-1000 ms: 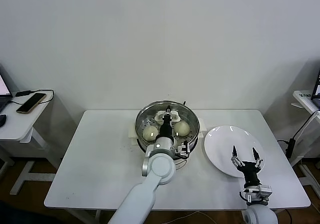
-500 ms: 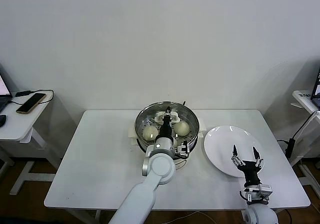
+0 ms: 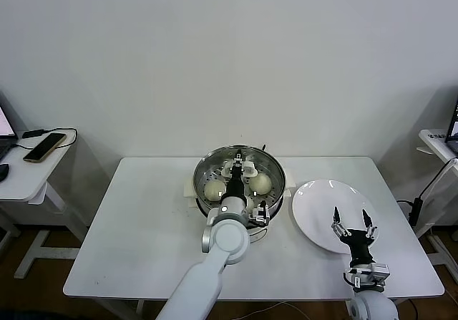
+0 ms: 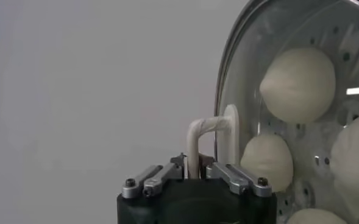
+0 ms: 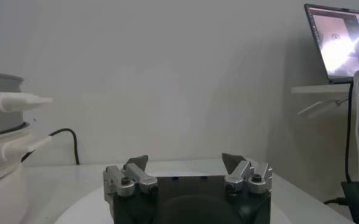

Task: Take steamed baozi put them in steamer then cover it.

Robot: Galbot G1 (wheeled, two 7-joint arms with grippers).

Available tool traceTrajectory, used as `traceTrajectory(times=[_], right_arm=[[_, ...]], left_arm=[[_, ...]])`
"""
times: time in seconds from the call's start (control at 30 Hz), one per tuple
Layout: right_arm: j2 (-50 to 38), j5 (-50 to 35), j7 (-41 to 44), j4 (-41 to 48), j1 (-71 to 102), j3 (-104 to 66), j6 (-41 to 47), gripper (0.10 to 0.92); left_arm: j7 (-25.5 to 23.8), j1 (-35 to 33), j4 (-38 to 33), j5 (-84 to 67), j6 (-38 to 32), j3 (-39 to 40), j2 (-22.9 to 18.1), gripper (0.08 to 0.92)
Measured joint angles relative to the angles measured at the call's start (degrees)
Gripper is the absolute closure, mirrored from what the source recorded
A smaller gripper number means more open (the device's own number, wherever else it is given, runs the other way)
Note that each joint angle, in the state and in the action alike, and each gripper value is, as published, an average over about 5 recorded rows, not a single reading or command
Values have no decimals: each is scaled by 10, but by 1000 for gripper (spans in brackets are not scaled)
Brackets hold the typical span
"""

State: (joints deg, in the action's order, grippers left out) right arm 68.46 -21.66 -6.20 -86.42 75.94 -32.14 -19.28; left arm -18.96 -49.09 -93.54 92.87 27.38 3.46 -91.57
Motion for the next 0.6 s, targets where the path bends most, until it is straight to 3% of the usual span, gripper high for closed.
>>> traceTrajectory(times=[0.4,0.6], right_arm=[[2,2,0,-2,-2,3,0,203],[2,3,-1,-5,-3,4,1,203]], left_arm=[[-2,-22,-48,-15,3,8,16,231],[-12,-45,-91,-30,7,17,32,178]])
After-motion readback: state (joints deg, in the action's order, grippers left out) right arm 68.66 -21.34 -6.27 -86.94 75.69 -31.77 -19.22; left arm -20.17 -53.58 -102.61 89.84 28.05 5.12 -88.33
